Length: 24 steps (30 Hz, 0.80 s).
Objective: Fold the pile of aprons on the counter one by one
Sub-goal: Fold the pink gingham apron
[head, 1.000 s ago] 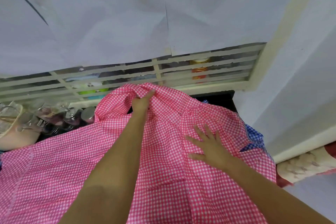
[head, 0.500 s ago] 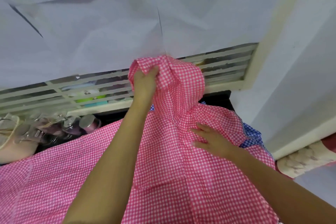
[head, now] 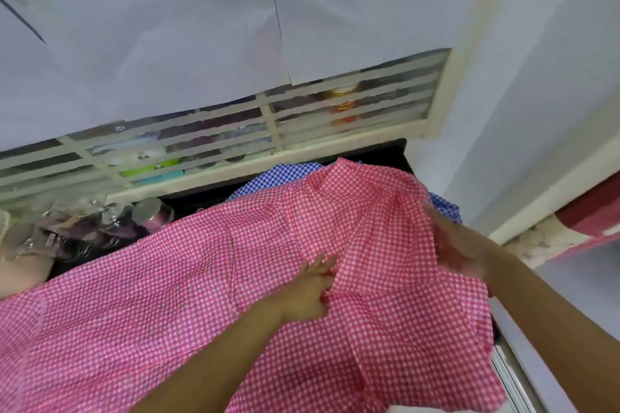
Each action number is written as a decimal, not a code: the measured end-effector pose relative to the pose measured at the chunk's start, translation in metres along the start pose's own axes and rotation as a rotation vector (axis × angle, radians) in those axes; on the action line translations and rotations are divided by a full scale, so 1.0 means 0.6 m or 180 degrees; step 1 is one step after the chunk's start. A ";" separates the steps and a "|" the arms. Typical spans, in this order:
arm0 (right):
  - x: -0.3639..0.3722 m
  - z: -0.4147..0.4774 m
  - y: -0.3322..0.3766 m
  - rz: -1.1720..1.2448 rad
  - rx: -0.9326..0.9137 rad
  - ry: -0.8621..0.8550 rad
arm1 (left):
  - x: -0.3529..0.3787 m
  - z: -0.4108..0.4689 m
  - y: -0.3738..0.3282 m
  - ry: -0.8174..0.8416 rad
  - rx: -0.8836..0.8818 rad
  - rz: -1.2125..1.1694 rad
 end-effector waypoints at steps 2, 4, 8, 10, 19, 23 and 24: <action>0.001 -0.007 0.003 0.0058 -0.0417 -0.0019 | 0.001 0.005 -0.002 0.0000 0.0015 -0.0324; 0.008 -0.013 0.001 -0.0742 -0.0768 -0.0351 | -0.007 0.009 -0.017 0.0044 0.0022 -0.0543; 0.036 -0.039 0.025 -0.1900 -0.1359 -0.1251 | -0.040 0.013 -0.048 0.0093 -0.0119 -0.1424; 0.056 -0.065 0.035 -0.1280 -0.1414 -0.0765 | -0.055 0.011 -0.061 -0.0074 -0.0145 -0.2150; -0.003 -0.186 -0.026 -0.3446 0.0010 0.0554 | -0.015 -0.017 -0.062 -0.0919 0.0533 -0.1093; -0.038 -0.149 -0.059 -0.4624 0.0542 0.0022 | 0.023 -0.028 -0.035 -0.0559 0.0226 -0.0788; -0.034 -0.135 -0.053 -0.4564 0.0337 -0.0062 | 0.010 -0.030 -0.034 -0.0833 0.0191 -0.1157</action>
Point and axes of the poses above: each hand's wrist, its own z-axis towards the middle knuckle, its own x-axis out of the palm, y = z × x, the point moved 5 cm from there along z, towards the middle knuckle
